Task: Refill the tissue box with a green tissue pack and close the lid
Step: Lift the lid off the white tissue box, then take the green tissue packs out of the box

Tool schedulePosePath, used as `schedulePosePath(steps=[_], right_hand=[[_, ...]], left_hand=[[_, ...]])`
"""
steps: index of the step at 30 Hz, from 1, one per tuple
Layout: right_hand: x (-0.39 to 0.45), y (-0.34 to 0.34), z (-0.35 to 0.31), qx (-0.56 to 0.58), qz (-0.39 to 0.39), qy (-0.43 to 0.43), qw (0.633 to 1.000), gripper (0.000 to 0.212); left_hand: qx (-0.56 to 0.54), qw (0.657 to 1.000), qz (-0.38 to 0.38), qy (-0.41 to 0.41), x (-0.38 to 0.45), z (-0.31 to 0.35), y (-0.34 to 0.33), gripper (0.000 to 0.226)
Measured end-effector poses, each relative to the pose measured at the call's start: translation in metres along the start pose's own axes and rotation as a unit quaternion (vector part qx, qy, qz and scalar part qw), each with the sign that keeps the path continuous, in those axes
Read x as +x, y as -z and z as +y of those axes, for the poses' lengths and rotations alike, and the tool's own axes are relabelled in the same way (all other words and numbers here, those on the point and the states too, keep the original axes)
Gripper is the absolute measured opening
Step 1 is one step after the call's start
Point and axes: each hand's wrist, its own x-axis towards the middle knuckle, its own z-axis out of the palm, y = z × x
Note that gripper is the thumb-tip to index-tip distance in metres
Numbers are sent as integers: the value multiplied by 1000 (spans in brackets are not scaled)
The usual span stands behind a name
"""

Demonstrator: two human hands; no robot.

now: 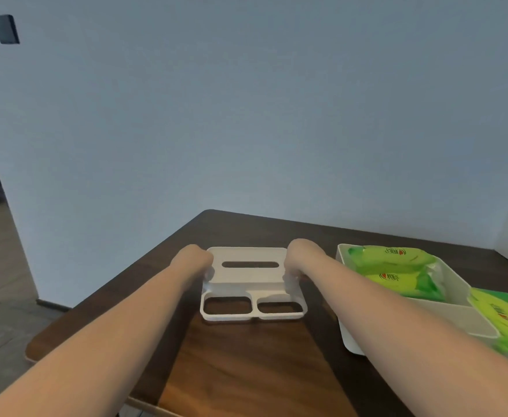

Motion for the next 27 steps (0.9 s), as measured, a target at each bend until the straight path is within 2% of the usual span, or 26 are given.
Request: schedulePosePath(steps=[4, 8, 11, 15, 19, 23, 27], right_hand=[[7, -7, 1, -16, -17, -1, 1000, 34], [12, -9, 3, -38, -36, -1, 999, 31], [13, -8, 4, -57, -57, -4, 997, 15], [8, -7, 4, -48, -52, -16, 997, 19], [-3, -5, 5, 8, -1, -10, 1000, 25], [-21, 4, 13, 125, 75, 50, 988, 26], [-41, 28, 38, 135, 162, 24, 977, 23]], left_hand=[[-23, 1000, -15, 6, 7, -6, -9, 8], [-26, 1000, -2, -10, 16, -10, -22, 31], [-8, 1000, 8, -22, 18, -13, -26, 27], [2, 999, 29, -28, 17, -12, -22, 23], [22, 997, 62, -43, 12, -4, -13, 18], [16, 988, 97, -122, -6, 16, -7, 22], [-21, 975, 64, -210, -35, 60, -15, 23]])
